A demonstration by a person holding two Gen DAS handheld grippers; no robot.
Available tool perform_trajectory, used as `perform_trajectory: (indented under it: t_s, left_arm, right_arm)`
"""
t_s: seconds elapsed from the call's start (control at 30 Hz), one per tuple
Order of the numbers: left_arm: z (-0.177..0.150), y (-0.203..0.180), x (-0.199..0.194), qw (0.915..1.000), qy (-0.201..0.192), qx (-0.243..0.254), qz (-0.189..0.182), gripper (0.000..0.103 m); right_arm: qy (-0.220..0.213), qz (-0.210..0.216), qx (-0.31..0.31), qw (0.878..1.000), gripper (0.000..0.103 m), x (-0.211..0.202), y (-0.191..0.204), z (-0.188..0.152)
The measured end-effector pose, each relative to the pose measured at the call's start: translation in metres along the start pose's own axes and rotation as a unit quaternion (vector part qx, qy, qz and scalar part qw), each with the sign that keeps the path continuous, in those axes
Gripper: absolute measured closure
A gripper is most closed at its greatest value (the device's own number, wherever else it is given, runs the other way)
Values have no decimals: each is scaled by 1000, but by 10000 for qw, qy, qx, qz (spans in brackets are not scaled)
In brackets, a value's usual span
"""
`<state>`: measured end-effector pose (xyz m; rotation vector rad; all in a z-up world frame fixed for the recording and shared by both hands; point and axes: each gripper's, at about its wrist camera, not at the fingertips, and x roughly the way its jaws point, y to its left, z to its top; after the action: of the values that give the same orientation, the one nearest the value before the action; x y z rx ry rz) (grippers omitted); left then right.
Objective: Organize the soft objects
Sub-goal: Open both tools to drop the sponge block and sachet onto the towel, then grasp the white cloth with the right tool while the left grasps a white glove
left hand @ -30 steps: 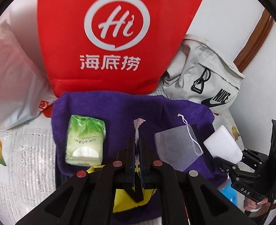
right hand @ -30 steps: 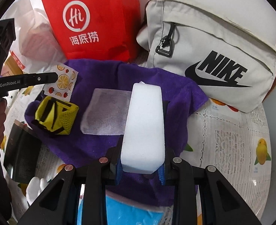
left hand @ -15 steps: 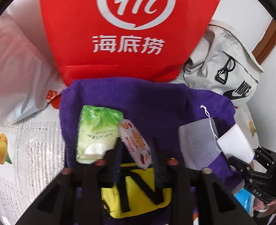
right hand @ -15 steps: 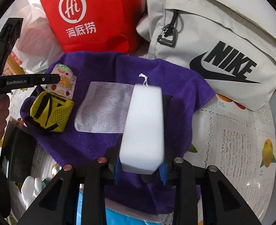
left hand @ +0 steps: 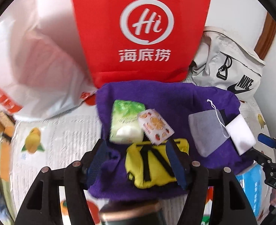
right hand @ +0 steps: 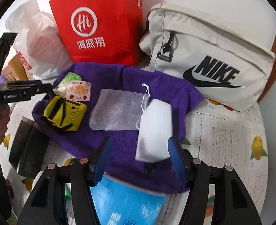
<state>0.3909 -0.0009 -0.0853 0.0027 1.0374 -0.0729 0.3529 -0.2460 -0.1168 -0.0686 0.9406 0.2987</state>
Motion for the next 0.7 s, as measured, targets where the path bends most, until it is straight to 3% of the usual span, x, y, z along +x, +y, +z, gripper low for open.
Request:
perform_trajectory:
  t_s: [0.1, 0.33, 0.57, 0.7]
  left_arm:
    - [-11, 6, -17, 9998, -104, -154, -5, 39]
    - [-49, 6, -77, 9960, -881, -68, -148, 39]
    - [-92, 8, -123, 9948, -886, -156, -486, 39]
    - [-118, 6, -141, 9939, -950, -140, -537, 39]
  right_arm:
    - [-177, -24, 70, 9998, 42, -17, 4, -8]
    - [-436, 42, 333, 9985, 42, -57, 14, -31]
    - [-761, 10, 459, 9960, 41, -98, 34, -64]
    - [-693, 225, 583, 9956, 41, -114, 43, -86]
